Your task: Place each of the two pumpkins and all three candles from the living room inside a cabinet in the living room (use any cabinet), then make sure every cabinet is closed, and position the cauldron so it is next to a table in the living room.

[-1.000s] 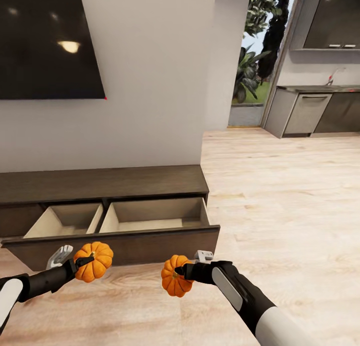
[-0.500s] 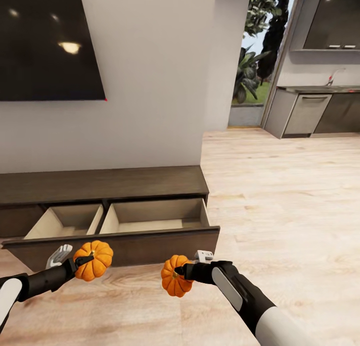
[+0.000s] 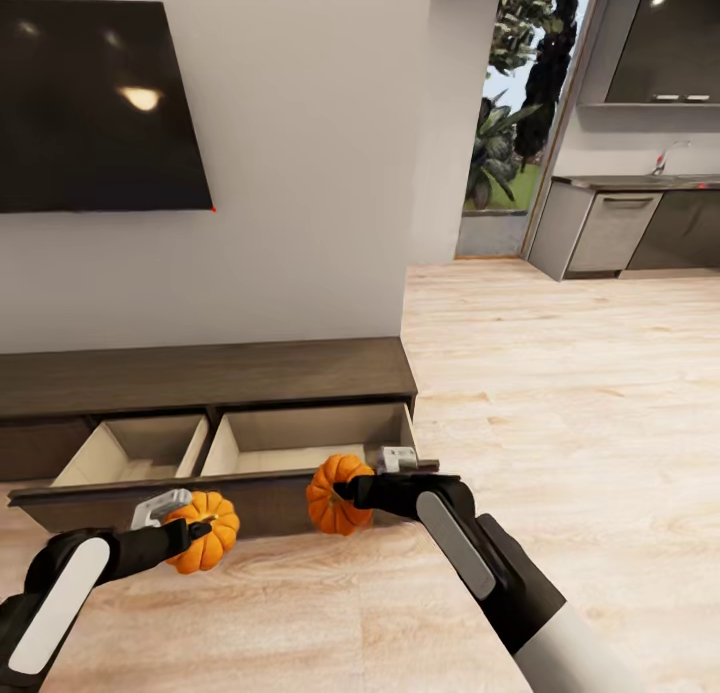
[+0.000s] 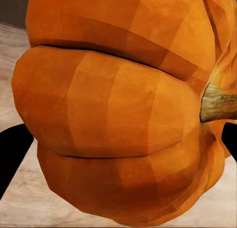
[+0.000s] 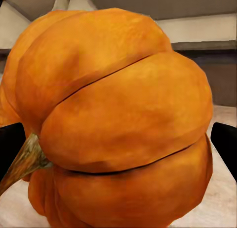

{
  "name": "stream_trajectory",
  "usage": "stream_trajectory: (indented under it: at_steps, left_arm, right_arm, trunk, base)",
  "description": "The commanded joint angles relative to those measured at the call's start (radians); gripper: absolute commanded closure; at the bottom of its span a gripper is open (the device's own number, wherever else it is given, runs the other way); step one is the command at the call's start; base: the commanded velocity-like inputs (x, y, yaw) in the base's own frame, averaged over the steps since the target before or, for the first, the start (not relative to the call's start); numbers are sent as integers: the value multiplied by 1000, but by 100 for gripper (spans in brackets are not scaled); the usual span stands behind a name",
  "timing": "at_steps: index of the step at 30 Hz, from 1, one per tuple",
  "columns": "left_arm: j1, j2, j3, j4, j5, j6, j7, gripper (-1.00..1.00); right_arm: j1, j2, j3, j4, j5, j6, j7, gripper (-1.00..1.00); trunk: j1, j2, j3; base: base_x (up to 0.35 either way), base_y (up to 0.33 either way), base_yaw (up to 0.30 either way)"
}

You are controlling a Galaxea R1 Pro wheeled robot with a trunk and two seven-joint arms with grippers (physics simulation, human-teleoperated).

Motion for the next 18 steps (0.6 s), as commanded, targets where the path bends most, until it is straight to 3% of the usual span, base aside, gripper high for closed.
stream_trajectory:
  at_steps: [1,6,13,18]
  left_arm:
    - [-1,-10,-5,-6,7,3,40,100]
    - [-1,-53,-36,-79,10,3,157,100]
    - [-1,-58,-36,-104,24,2,162,100]
    - [-1,-70,-39,-111,28,3,161,100]
  right_arm:
    - [-1,2,0,-11,-8,9,-16,100]
    - [-1,7,-1,28,-11,16,-24,100]
    - [-1,5,-6,47,-12,18,-64,100]
    - [-1,3,-70,45,-12,18,-93,100]
  trunk:
    - [-4,7,2]
    - [-23,42,18]
    - [-50,91,40]
    - [-69,126,56]
  base:
    - [0,0,0]
    - [0,0,0]
    - [0,0,0]
    - [0,0,0]
